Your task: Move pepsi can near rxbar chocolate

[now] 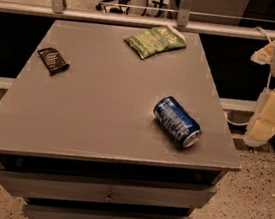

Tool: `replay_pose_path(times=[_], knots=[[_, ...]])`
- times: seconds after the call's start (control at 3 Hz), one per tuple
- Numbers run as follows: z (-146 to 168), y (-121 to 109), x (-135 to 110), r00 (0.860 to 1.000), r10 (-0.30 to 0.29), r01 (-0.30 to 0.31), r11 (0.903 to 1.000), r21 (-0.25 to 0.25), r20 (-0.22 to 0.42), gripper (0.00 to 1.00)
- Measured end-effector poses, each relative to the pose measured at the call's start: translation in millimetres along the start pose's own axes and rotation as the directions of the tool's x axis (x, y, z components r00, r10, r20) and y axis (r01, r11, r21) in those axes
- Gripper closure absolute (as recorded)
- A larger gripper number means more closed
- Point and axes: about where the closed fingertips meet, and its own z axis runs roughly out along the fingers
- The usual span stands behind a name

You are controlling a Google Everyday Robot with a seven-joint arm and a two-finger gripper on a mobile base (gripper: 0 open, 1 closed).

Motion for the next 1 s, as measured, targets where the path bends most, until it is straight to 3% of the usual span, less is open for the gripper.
replay_pose_path(times=[0.67, 1.0], knots=[[11, -3, -5, 1.000, 0.020, -0.020, 0.9998, 0.003, 0.023, 0.00], [46, -11, -14, 0.994, 0.084, -0.084, 0.9964, -0.013, 0.072, 0.00]])
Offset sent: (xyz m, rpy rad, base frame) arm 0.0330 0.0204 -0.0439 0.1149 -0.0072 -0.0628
